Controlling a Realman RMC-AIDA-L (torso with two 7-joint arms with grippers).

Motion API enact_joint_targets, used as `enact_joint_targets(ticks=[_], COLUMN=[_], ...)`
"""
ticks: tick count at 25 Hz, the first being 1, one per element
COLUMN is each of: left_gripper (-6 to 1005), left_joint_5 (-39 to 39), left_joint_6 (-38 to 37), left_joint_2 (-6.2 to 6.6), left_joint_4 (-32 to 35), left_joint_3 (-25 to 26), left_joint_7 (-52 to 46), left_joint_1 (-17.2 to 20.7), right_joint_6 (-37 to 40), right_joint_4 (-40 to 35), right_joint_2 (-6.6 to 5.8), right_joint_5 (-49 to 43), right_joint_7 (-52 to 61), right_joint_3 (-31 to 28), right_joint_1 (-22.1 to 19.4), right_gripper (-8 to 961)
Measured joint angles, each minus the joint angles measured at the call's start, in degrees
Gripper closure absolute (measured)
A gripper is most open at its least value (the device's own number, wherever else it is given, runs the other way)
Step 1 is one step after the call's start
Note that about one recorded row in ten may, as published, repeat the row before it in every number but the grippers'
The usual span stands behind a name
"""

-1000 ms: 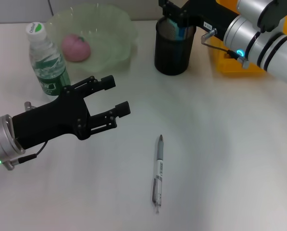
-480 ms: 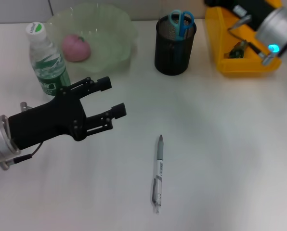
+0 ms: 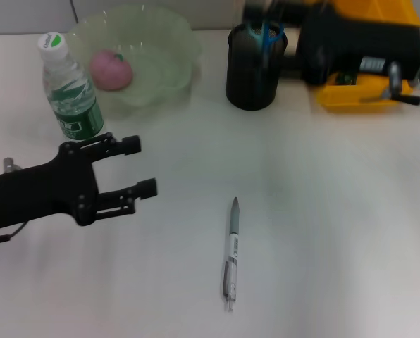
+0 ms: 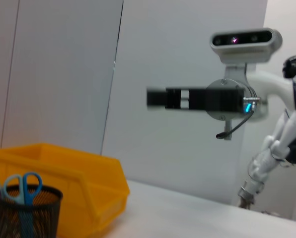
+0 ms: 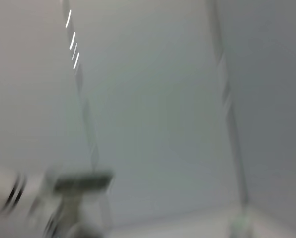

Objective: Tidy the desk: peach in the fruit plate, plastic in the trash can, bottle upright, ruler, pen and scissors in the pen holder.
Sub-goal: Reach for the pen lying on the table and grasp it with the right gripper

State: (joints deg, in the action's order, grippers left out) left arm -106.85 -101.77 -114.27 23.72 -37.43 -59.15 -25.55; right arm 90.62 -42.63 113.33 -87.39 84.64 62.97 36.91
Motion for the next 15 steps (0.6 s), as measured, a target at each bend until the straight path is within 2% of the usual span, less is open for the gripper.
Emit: enact_joint_targets(ticks=[1,6,7,9,10,11,12,15], left_gripper=[224,224,224,224,224,224,224,224], left_joint_5=[-0.67,-1.75,-1.78,-1.79,-1.79,-1.79,-1.79,-1.79], left_joint_6=[-0.15,-0.26,-0.34,-0.74,-0.91,-1.11,-1.28,-1.41], left_joint_2=[0.46,1.85,2.11,2.26,2.28,2.29,2.25,2.05], left_joint_4=[0.07,1.09,1.28,1.53,1.61,1.65,1.66,1.68], left_joint_3=[-0.01,-0.01,0.0,0.01,0.02,0.04,0.06,0.18], left_joint_7=[-0.55,-2.01,-2.47,-3.01,-3.13,-3.21,-3.32,-3.83], left_joint_1=[-0.08,0.08,0.08,0.08,0.06,0.04,-0.02,-0.16], right_joint_6=[0.0,7.93,7.93,8.7,8.8,8.83,8.83,7.5], right_joint_4=[0.0,-1.62,-1.62,-2.59,-2.93,-3.22,-3.22,-3.52], right_joint_2=[0.0,-1.85,-1.85,-1.68,-1.34,-0.28,-0.28,3.2], right_joint_5=[0.0,-21.42,-21.42,-26.99,-30.1,-34.95,-34.95,-43.52], right_joint_7=[0.0,4.31,4.31,4.15,4.06,3.77,3.77,1.65], right_joint_3=[0.0,-3.27,-3.27,-2.71,-2.13,-0.35,-0.35,3.63], right_joint_1=[0.0,8.31,8.31,10.61,11.9,14.45,14.45,18.31], right_gripper=[222,223,223,224,225,225,225,227])
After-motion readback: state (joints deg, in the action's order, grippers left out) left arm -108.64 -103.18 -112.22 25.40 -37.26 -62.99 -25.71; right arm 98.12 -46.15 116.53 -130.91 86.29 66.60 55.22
